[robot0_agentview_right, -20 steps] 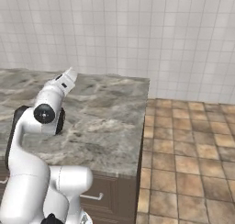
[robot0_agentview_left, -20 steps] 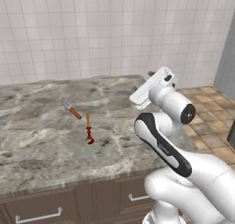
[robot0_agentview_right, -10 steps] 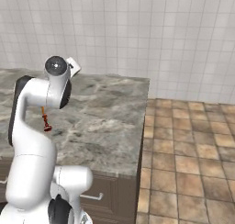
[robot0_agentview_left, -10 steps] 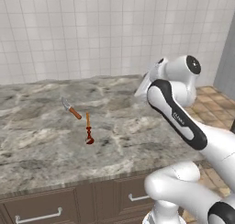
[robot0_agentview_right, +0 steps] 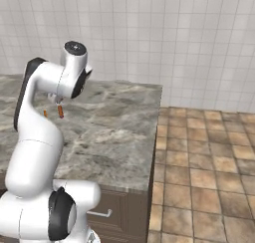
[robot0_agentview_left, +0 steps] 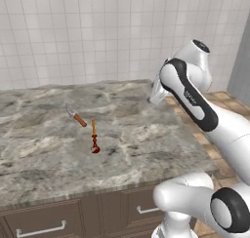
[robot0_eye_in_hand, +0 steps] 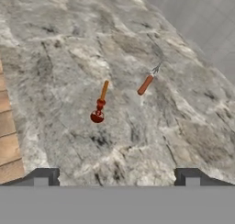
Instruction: Pick the candle and candle from the dining table and place them in the open cabinet. Close the cabinet after placing the objects.
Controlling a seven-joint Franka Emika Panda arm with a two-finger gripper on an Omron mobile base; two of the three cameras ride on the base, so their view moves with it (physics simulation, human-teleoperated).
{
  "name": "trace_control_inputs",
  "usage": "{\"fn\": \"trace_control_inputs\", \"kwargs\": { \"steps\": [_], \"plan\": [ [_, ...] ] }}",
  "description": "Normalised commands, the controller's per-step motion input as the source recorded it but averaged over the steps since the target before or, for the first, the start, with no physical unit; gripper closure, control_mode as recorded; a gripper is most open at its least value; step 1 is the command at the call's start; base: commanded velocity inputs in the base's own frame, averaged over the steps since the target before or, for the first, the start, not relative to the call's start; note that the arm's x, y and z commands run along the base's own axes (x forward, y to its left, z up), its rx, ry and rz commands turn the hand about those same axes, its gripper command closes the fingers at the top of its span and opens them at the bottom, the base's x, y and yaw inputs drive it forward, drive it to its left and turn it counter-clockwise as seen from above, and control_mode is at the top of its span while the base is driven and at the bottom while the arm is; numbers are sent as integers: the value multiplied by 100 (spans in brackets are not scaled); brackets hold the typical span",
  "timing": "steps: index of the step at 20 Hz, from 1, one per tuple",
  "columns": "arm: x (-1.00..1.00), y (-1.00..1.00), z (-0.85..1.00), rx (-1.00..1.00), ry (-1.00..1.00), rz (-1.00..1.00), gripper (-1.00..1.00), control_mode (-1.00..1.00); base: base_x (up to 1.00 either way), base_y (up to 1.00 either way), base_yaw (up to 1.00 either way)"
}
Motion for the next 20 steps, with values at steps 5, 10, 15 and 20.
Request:
{"fn": "trace_control_inputs", "kwargs": {
  "steps": [5, 10, 15, 20],
  "plan": [
    [-17, 0, -63, 3, 3, 10, -100, -100, 0, 0, 0],
    [-13, 0, -42, 14, 0, 10, -100, -100, 0, 0, 0],
    [-37, 1, -22, 25, -1, 7, -100, -100, 0, 0, 0],
    [-19, 21, -39, 37, 4, 4, -100, -100, 0, 0, 0]
  ]
}}
